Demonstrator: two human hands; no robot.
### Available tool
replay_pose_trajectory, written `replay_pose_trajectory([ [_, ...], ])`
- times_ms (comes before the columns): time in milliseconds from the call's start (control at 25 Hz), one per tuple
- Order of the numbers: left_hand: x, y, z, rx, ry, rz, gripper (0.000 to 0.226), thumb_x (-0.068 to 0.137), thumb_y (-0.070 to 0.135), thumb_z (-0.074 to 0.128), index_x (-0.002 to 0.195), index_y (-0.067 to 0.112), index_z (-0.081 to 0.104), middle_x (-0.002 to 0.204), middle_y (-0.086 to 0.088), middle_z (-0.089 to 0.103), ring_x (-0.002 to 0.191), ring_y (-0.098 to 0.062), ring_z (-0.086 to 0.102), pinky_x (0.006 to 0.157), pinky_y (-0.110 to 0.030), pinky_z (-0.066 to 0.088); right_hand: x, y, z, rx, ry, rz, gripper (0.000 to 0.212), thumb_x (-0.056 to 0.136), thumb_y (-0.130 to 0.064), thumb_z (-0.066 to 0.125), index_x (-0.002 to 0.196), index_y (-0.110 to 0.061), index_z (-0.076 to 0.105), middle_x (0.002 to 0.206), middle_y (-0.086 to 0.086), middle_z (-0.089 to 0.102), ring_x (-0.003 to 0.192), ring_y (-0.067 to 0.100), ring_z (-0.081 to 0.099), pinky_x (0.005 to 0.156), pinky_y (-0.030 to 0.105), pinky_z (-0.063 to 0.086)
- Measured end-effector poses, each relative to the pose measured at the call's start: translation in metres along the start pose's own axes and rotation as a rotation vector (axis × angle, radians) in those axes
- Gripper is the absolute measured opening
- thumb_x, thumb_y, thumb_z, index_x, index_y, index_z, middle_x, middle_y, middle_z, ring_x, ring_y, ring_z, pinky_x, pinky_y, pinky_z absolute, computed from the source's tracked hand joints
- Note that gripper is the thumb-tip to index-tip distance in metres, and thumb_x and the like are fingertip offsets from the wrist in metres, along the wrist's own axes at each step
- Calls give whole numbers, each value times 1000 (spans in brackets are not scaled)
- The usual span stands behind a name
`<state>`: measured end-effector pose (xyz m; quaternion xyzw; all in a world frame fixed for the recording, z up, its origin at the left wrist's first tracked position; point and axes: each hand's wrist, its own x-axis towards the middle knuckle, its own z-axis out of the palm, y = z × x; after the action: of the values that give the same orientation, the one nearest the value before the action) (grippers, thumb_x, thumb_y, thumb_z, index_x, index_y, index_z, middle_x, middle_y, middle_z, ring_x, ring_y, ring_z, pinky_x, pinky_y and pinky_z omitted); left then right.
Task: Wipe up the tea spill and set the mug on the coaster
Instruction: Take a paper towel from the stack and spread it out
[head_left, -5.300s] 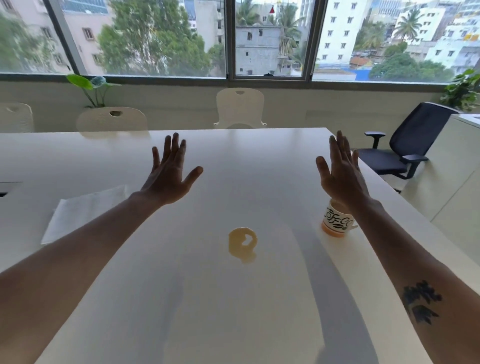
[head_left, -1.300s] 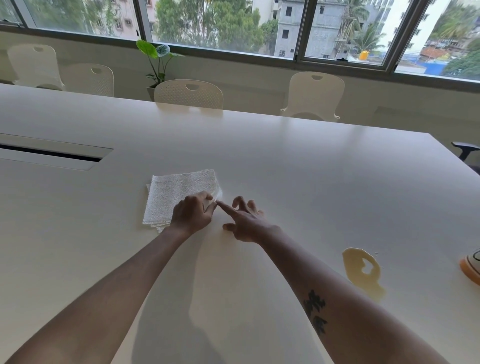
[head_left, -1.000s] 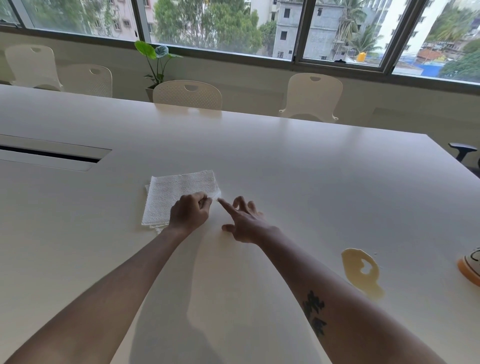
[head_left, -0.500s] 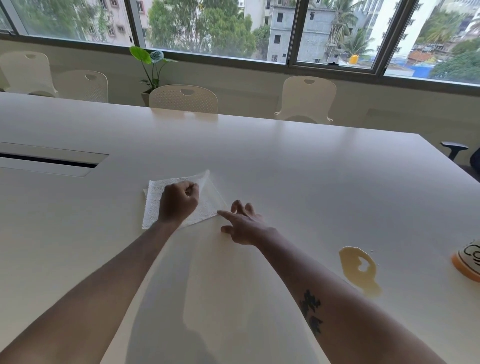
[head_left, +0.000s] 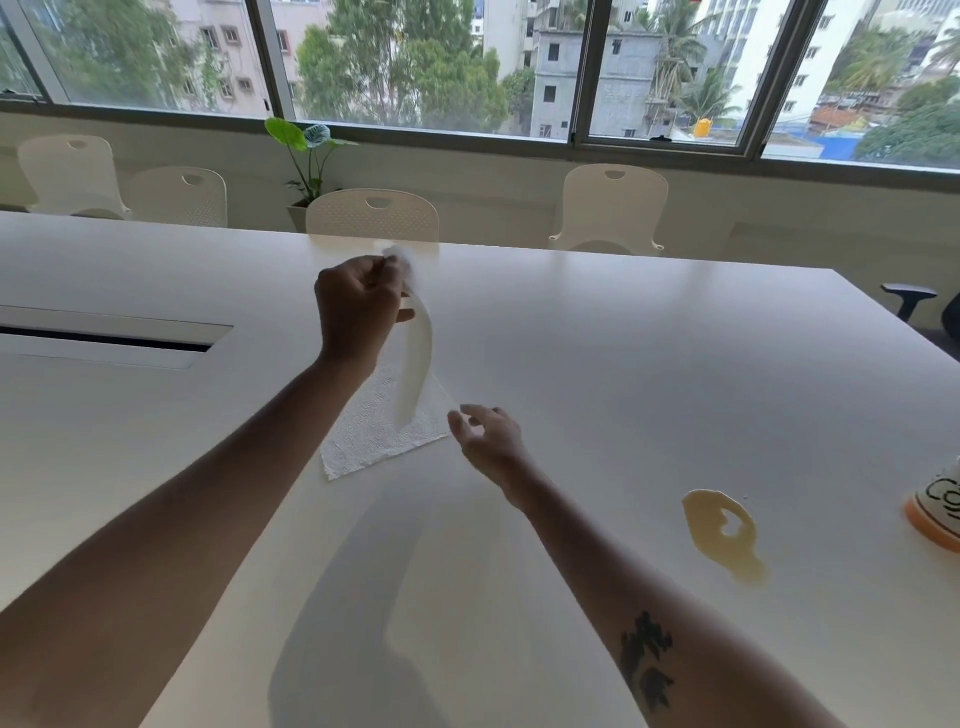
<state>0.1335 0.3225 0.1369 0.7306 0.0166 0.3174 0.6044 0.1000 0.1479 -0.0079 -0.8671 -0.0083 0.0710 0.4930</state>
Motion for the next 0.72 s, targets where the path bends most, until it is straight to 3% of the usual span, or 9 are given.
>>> replay_pose_trajectory([
  [80,-10,23,17,-141,-6,-67,23,99,21,69,80,14,80,76,-14,77,71,-24,82,62,-42,68,-10,-15,-2,718,-149,286,77,94,-75,50,133,-10,62,125,11,69,107,28,66,98,43,53],
  [160,-21,40,34,-211,-14,-100,20,101,16,69,85,14,80,76,-7,78,70,-21,82,61,-39,67,-21,-23,-10,1293,-364,425,88,92,-77,53,131,2,48,137,30,65,115,44,70,108,58,52],
  [280,-38,56,61,-264,-51,-131,14,103,15,68,96,13,79,84,-1,79,76,-18,83,62,-37,68,-43,-25,-34,1743,-488,383,100,86,-72,67,144,2,34,138,38,62,125,53,65,109,64,50],
  [440,-58,71,97,-308,-86,-165,13,104,13,66,99,12,78,102,-11,79,83,-20,84,68,-41,69,-63,-18,-89,1854,-350,274,87,86,-53,80,135,9,44,121,33,70,118,43,71,95,55,62],
  [600,-79,82,133,-341,-113,-183,14,104,12,64,99,13,77,105,-11,78,80,-11,83,66,-35,68,-74,-3,-148,1755,-99,251,49,94,-15,76,130,10,55,98,24,70,93,31,73,76,43,68],
  [720,-99,84,162,-346,-158,-215,16,104,9,63,99,6,77,98,-10,77,76,-8,82,64,-33,67,-83,17,-193,1626,121,241,43,94,7,68,136,8,59,112,23,66,85,27,71,68,33,67],
])
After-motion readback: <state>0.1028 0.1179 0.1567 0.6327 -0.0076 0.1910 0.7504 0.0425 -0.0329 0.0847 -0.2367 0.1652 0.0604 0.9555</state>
